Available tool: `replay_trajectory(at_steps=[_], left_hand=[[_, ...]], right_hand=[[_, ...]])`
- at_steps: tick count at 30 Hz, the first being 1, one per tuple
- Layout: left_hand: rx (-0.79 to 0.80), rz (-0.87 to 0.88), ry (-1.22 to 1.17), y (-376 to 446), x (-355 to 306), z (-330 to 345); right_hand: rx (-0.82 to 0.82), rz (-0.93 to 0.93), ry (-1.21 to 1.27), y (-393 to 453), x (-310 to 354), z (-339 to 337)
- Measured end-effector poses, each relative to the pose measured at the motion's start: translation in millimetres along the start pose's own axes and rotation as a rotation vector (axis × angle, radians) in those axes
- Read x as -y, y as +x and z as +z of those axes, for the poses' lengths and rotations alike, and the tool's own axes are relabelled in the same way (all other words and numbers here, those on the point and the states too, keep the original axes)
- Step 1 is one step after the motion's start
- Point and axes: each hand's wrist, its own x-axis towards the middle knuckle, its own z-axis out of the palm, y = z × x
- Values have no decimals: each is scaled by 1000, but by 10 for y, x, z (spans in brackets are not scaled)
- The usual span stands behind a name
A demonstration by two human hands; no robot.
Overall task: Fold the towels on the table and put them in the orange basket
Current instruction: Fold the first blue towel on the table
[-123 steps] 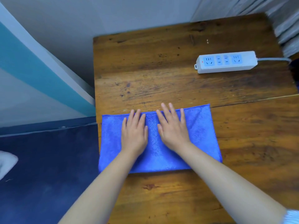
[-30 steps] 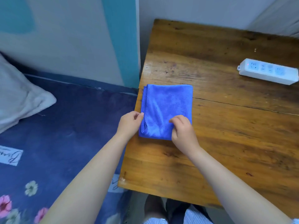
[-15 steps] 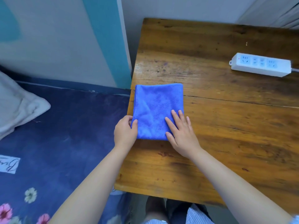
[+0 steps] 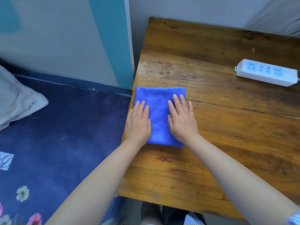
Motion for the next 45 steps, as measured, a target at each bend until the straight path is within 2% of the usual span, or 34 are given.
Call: replay_trajectory(at_steps=[3,7,11,16,20,23,26,32,35,39,43,45], left_hand=[[120,-10,121,82,5,170],[121,5,66,95,105,243],[131,79,-57,101,222,204],[156,94,-65,93,253,105],[-14,341,59,-160,227,-52],[-24,414,99,-420,313,-83],[89,368,94,-568,358,-107],[138,292,153,-573,265,-137],[180,221,95,-549,264,-82],[127,107,44,-520,224,3],[43,-46,-17,-544,83,21],[28,-97,-5,-582,-2,39]], right_hand=[[112,-28,-80,313,-141,97],[175,15,19,440,-303,198],[126,10,171,411,-337,233],[60,2,182,131,-211,128],[-104,-183,26,-441,-28,81],[-54,-256,-90,-763,-11,61],[38,-283,-173,-858,-70,33],[24,-504,-283,-687,-163,-67],[68,-618,-362,-578,-185,-122],[236,-582,-399,-462,-124,-225],[392,-322,15,-322,-216,-367],[343,-264,185,-298,-248,-486]])
